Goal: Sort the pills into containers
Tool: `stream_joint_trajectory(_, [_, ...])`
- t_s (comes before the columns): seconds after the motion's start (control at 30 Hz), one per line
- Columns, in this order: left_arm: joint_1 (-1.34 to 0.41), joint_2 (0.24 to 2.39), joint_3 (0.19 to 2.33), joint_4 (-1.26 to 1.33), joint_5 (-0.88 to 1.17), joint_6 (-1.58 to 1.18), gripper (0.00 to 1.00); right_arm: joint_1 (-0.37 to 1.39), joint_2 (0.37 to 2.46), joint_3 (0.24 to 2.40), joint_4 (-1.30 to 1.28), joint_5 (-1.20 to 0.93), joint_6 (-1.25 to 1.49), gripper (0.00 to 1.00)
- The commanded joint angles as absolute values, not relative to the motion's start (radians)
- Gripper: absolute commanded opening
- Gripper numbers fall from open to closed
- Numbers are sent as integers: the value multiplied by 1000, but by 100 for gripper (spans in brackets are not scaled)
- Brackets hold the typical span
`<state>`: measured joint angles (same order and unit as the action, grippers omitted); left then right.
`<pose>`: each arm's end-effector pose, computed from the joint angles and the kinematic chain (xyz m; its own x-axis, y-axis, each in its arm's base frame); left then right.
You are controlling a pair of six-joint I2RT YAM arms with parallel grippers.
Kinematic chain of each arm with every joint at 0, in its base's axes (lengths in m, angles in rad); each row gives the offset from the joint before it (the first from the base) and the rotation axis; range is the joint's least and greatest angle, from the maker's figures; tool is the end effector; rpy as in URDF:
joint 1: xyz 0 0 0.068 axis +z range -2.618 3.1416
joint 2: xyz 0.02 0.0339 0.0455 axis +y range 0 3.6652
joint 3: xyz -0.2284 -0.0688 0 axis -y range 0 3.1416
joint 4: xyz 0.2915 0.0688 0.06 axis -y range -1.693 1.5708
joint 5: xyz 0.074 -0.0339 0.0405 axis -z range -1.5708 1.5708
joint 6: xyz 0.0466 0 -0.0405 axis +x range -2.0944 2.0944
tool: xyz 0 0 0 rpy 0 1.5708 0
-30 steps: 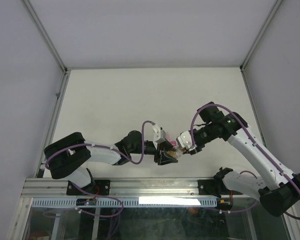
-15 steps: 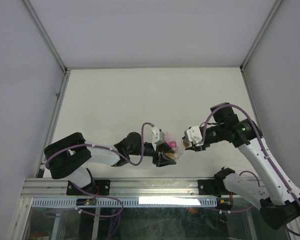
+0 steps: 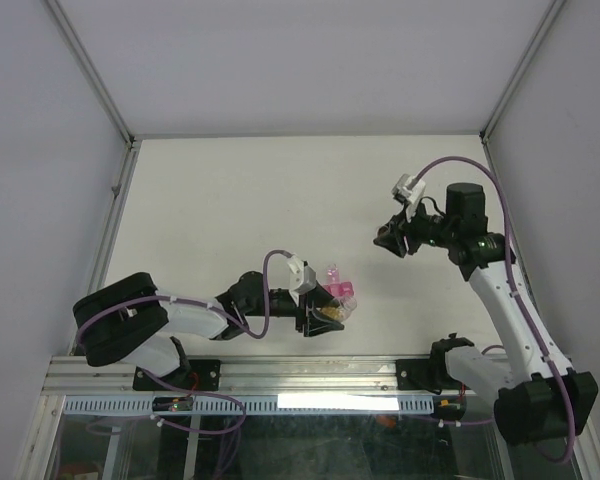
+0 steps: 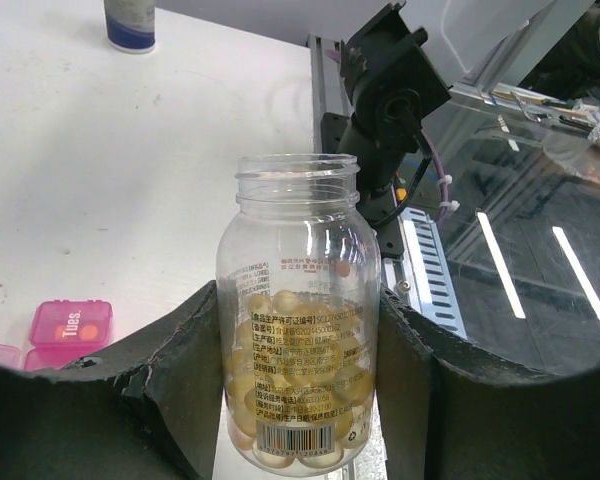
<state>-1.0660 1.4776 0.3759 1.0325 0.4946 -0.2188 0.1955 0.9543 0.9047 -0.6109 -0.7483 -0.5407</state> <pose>0.1251 -0.2722 0.1001 -0.2496 0.0567 -0.9667 0.9683 0.0241 -0.2486 0.2562 0.0831 0.2790 -0.1714 -0.4185 -0.8919 -0.8837 0.4655 -0.0486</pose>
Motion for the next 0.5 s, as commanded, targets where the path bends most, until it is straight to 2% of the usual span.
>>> stream_joint_trajectory(0.0, [-1068, 1391, 344, 1157, 456, -247, 0, 111, 1062, 954, -348, -689, -248, 15])
stream_joint_trajectory(0.2, [-1069, 1331, 315, 1144, 445, -249, 0, 99, 1256, 999, -205, -471, -186, 16])
stream_joint_trajectory(0.47, [-1069, 1251, 265, 1125, 426, -267, 0, 98, 1564, 1165, -234, -351, -132, 21])
